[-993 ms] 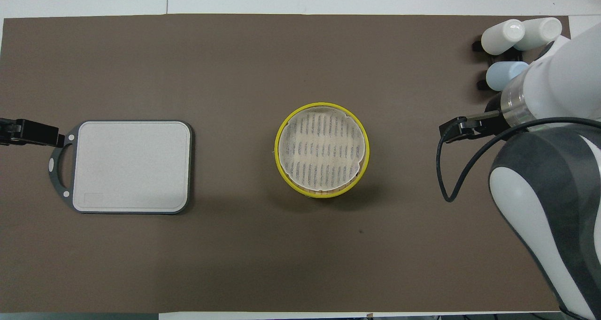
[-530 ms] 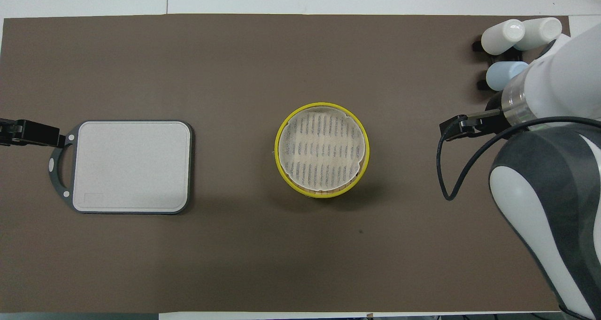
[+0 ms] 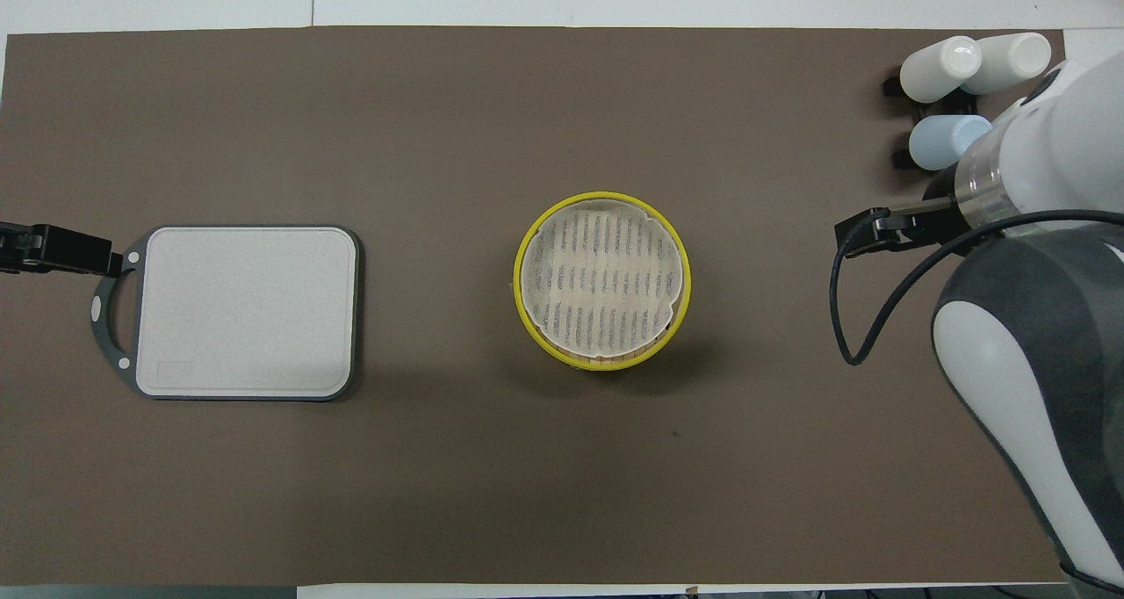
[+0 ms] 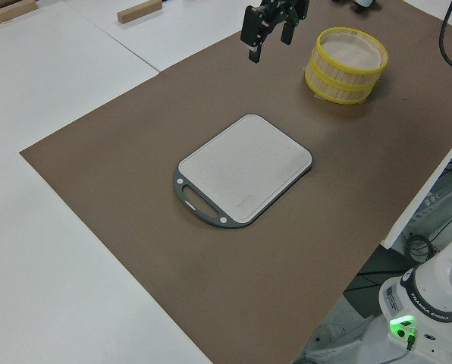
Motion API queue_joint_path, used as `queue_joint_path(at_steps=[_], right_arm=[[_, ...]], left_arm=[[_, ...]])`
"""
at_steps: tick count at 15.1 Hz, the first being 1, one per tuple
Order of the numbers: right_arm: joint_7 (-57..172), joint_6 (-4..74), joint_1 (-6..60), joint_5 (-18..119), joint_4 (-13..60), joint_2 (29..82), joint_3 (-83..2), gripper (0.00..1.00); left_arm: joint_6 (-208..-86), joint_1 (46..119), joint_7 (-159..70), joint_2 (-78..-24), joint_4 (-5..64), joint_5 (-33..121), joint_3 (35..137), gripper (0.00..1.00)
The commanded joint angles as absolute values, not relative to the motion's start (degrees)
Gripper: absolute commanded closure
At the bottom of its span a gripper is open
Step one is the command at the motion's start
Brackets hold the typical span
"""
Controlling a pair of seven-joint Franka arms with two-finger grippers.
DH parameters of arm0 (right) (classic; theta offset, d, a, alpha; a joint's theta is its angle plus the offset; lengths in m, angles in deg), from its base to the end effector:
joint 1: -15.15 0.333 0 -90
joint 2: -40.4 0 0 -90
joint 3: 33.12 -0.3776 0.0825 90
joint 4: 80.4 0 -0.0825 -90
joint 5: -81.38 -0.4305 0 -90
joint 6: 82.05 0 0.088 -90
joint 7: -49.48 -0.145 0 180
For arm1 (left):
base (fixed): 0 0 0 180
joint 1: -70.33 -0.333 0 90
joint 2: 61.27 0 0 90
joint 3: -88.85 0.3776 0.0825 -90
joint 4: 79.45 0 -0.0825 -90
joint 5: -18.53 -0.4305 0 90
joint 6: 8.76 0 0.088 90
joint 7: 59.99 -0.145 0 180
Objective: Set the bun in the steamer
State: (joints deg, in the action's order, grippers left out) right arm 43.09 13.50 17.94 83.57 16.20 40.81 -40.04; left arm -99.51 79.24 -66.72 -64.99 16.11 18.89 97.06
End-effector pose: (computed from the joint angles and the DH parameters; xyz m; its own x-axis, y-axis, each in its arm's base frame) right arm 0.5990 0.0970 0.5923 0.9979 0.0617 -0.0212 0.0625 -0.9973 0.0397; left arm 0.5762 -0.0053 0.6368 0.9914 -0.1297 -0.0177 -0.1294 -0.9914 0.0177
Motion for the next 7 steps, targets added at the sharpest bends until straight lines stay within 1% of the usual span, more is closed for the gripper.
queue_joint_path(at_steps=[1, 7], right_arm=[[42.2, 14.0, 18.0, 82.3, 16.4, 40.3, -39.3, 0.00], [42.2, 11.3, 18.1, 82.3, 15.1, 40.2, -38.9, 0.00]], left_arm=[[-100.6, 79.9, -67.4, -66.5, 17.8, 19.4, 97.5, 0.00], [-100.7, 79.8, -67.3, -66.5, 17.8, 19.2, 97.5, 0.00]])
